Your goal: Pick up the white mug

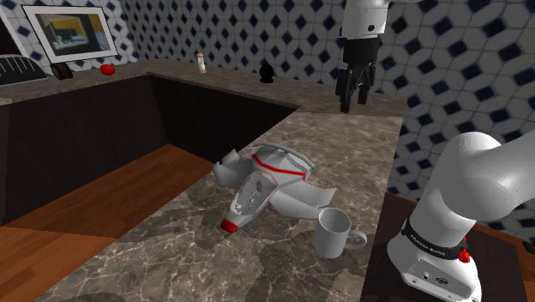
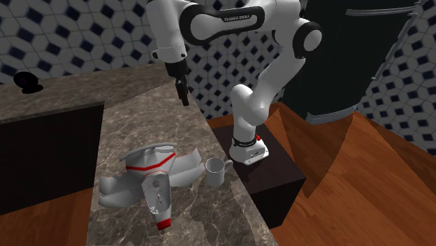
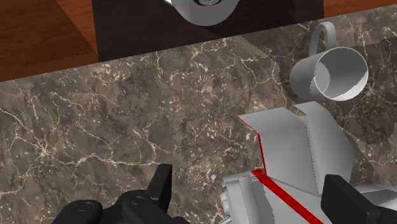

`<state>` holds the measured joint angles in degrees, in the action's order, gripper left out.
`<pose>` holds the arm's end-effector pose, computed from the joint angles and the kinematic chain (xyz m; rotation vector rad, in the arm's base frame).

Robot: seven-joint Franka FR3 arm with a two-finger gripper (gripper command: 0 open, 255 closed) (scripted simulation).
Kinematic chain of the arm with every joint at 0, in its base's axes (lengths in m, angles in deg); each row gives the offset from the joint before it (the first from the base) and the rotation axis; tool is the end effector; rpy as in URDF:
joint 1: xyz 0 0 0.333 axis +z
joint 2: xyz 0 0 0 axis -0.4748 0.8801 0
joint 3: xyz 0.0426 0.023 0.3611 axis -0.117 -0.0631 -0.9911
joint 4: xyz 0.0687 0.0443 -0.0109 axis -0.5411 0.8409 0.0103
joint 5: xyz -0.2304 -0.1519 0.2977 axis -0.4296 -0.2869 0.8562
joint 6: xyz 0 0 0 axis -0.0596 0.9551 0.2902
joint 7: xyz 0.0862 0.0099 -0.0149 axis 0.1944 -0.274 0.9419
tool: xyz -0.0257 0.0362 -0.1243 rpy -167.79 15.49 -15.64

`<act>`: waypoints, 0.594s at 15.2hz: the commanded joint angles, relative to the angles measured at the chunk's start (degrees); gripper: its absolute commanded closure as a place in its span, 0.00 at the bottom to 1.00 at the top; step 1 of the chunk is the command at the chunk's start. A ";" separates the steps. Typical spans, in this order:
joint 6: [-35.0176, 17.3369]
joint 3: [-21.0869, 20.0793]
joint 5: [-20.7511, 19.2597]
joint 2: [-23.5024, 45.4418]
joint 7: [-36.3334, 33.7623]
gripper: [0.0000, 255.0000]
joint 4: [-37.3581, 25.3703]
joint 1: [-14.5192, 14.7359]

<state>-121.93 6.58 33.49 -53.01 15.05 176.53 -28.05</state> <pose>0.2698 -0.0108 0.5710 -3.0992 0.2286 0.1995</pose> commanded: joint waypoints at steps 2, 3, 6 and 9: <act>-1.15 -1.13 0.77 -1.49 -1.52 0.00 2.14 0.18; -2.31 -2.30 1.60 -2.93 -3.03 0.00 4.22 0.40; -5.83 -6.08 4.38 -6.79 -7.63 0.00 10.03 1.35; -9.54 -10.31 7.62 -9.86 -12.37 0.00 15.19 2.76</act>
<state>-130.83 -2.39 40.04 -61.70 4.38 190.53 -25.72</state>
